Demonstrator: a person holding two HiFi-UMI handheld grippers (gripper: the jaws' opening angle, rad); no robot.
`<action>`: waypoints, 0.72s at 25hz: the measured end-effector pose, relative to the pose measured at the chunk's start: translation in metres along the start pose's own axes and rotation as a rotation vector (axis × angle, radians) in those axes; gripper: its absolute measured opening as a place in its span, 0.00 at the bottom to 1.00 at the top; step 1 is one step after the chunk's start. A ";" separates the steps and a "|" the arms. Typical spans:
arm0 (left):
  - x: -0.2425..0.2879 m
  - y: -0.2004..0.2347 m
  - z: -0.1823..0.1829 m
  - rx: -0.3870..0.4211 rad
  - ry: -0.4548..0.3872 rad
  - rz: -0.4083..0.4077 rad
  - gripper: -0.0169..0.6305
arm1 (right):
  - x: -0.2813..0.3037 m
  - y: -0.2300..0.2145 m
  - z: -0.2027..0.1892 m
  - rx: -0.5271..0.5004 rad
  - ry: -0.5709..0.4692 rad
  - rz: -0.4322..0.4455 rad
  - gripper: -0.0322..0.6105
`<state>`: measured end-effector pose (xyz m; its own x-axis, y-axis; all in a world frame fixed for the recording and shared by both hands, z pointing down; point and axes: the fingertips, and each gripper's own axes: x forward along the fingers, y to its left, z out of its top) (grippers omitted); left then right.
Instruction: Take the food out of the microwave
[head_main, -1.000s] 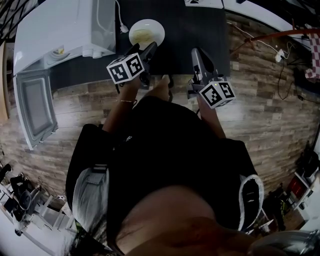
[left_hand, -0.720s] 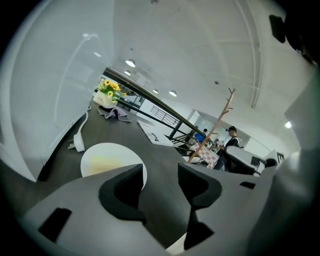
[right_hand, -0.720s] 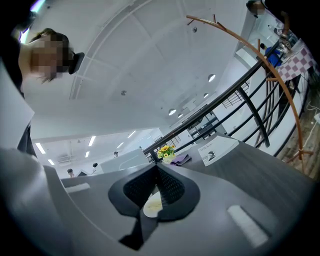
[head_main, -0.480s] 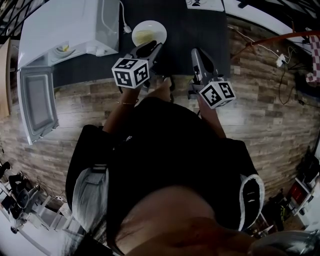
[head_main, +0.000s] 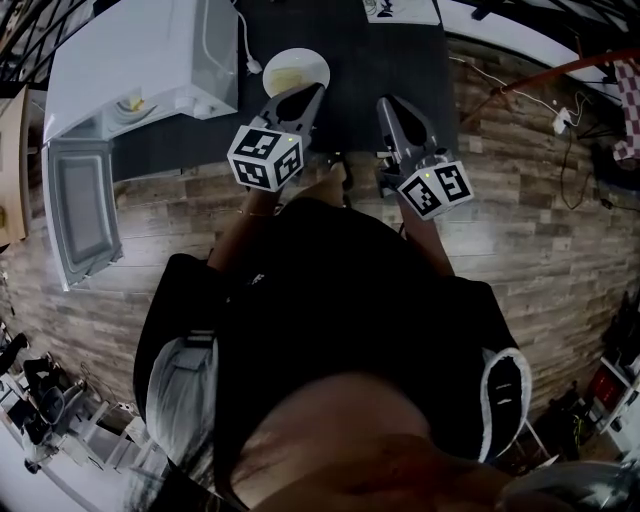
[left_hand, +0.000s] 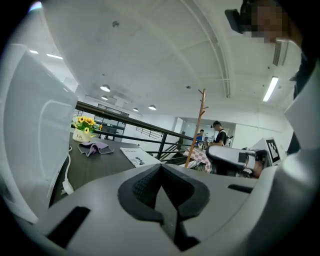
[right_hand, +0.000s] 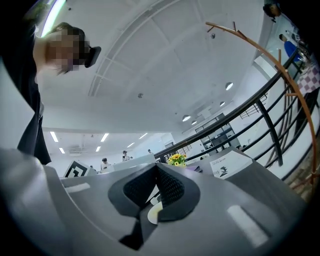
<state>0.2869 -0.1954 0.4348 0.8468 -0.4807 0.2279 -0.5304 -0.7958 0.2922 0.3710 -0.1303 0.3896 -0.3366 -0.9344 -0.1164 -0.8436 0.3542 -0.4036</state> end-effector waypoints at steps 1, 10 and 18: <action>-0.001 -0.002 0.002 0.011 -0.007 -0.004 0.04 | 0.000 0.002 0.001 -0.002 -0.003 0.004 0.05; -0.013 -0.018 0.009 0.046 -0.028 -0.020 0.04 | -0.011 0.009 0.006 0.051 -0.041 0.006 0.05; -0.026 -0.026 0.015 0.046 -0.068 -0.016 0.04 | -0.020 0.015 0.002 0.045 -0.034 -0.004 0.05</action>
<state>0.2798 -0.1675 0.4077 0.8570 -0.4899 0.1598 -0.5153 -0.8191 0.2521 0.3658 -0.1058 0.3838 -0.3185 -0.9367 -0.1454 -0.8246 0.3495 -0.4448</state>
